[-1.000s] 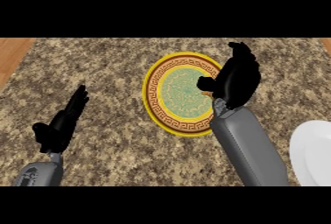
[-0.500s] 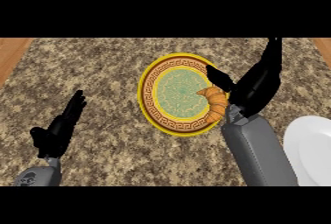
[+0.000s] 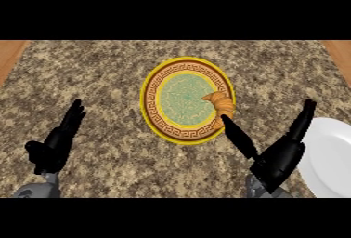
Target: Pick the croissant from the plate and place it in the plate
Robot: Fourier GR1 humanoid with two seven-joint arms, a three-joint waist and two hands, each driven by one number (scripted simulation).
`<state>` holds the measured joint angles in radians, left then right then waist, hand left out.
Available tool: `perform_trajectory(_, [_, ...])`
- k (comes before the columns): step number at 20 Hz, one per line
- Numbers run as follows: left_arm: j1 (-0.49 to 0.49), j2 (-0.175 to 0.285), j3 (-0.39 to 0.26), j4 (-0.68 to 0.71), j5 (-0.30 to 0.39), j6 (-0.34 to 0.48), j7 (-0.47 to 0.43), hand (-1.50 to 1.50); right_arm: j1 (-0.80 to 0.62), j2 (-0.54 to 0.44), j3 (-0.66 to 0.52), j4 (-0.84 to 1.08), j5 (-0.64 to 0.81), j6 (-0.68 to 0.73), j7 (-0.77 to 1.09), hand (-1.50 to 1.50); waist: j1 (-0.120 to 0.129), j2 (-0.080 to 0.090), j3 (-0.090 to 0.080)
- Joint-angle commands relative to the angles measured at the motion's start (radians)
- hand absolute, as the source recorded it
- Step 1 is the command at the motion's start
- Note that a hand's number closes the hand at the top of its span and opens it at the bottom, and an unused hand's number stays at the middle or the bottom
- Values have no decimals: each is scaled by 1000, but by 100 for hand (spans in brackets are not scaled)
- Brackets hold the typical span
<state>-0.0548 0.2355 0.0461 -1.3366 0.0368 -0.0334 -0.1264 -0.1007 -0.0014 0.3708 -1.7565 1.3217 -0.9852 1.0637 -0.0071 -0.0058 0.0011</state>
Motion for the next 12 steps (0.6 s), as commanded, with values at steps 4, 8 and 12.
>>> perform_trajectory(4, [-61,2,26,49,0,-4,8,0,357,-25,201,-188,-12,-173,-77,-150,-6,4,-1])
perform_trajectory(8, [2,-21,12,46,-22,-3,-44,0,453,-179,222,-188,-141,-286,-131,-150,-1,5,-1])
perform_trajectory(12, [41,-5,15,-44,-13,-20,1,0,507,-158,251,-63,-144,-431,-211,-150,5,3,0])
